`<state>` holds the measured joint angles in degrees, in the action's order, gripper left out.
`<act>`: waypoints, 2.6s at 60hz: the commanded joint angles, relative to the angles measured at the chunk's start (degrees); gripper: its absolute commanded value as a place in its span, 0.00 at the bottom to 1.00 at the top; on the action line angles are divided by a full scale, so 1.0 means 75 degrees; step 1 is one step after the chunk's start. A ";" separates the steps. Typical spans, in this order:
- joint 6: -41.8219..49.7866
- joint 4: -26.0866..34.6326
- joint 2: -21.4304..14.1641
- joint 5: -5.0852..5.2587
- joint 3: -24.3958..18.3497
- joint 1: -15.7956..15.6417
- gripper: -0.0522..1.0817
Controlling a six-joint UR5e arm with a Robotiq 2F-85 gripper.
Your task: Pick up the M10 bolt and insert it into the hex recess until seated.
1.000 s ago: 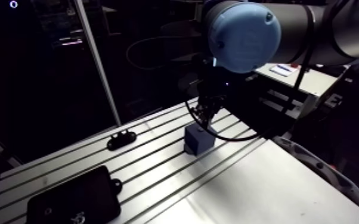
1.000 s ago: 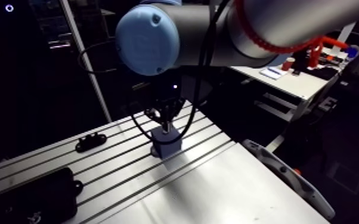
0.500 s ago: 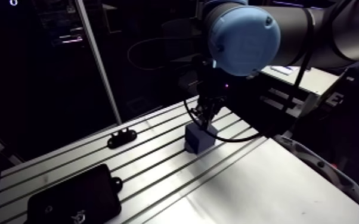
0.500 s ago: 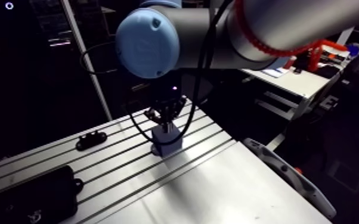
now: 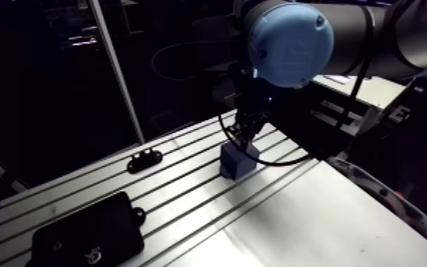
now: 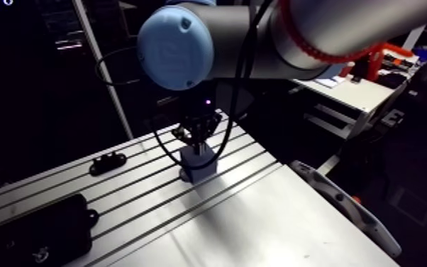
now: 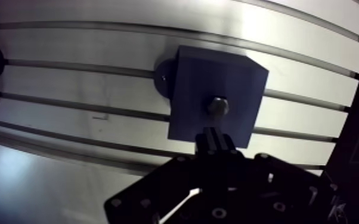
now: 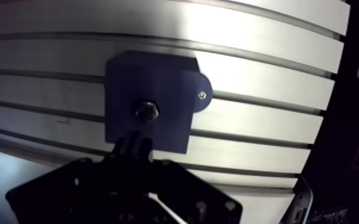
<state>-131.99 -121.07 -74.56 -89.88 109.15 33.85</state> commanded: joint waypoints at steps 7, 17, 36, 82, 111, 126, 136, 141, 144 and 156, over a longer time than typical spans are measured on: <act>-0.0022 -0.0010 0.0104 -0.0011 -0.0074 0.0000 0.99; -0.0022 -0.0002 0.0116 -0.0011 -0.0076 -0.0012 0.99; -0.0022 -0.0012 0.0206 -0.0010 -0.0144 -0.0024 0.99; -0.0057 -0.0012 0.0269 0.0002 -0.0191 -0.0070 0.99; -0.0102 -0.0024 0.0315 0.0002 -0.0191 -0.0070 0.98; -0.0104 -0.0024 0.0315 0.0002 -0.0203 -0.0070 0.98; -0.0116 -0.0024 0.0327 -0.0009 -0.0203 -0.0070 0.98; -0.0116 -0.0024 0.0327 -0.0010 -0.0203 -0.0070 0.98; -0.0116 -0.0024 0.0327 -0.0010 -0.0213 -0.0070 0.98; -0.0116 -0.0024 0.0374 -0.0010 -0.0215 -0.0082 0.98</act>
<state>-132.85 -121.25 -72.02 -89.95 107.57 33.28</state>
